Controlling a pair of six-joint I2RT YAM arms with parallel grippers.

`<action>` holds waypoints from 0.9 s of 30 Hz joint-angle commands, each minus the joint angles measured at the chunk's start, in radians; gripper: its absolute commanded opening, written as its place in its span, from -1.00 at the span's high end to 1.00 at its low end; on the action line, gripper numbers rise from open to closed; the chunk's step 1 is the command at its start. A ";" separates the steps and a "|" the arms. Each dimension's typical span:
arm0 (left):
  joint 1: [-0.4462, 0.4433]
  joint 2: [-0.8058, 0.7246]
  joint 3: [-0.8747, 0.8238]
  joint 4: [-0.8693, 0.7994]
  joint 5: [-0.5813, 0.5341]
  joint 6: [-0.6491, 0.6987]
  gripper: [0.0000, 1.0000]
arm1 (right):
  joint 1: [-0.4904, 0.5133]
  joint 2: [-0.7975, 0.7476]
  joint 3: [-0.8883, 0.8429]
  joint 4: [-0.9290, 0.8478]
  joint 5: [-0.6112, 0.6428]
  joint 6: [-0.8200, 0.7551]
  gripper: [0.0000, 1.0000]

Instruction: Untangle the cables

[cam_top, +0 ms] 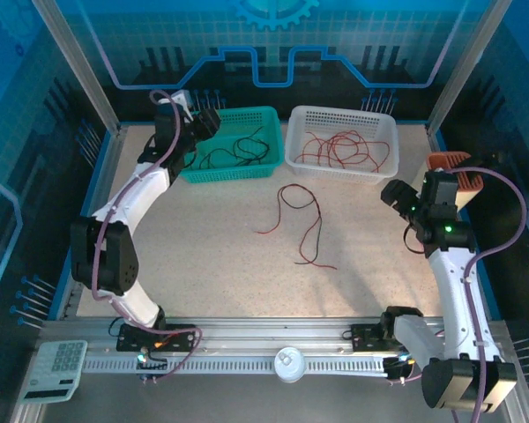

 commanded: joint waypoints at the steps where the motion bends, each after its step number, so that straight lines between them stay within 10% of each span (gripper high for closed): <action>1: 0.018 -0.081 -0.035 0.017 0.016 0.008 -0.24 | -0.006 0.024 0.005 0.090 -0.149 -0.023 -0.63; 8: 0.026 -0.192 -0.043 -0.029 0.076 -0.002 -0.98 | 0.112 0.134 0.041 0.137 -0.192 -0.035 -0.47; 27: -0.093 -0.548 -0.353 -0.153 0.146 -0.130 -0.99 | 0.456 0.589 0.182 0.245 -0.150 -0.072 -0.18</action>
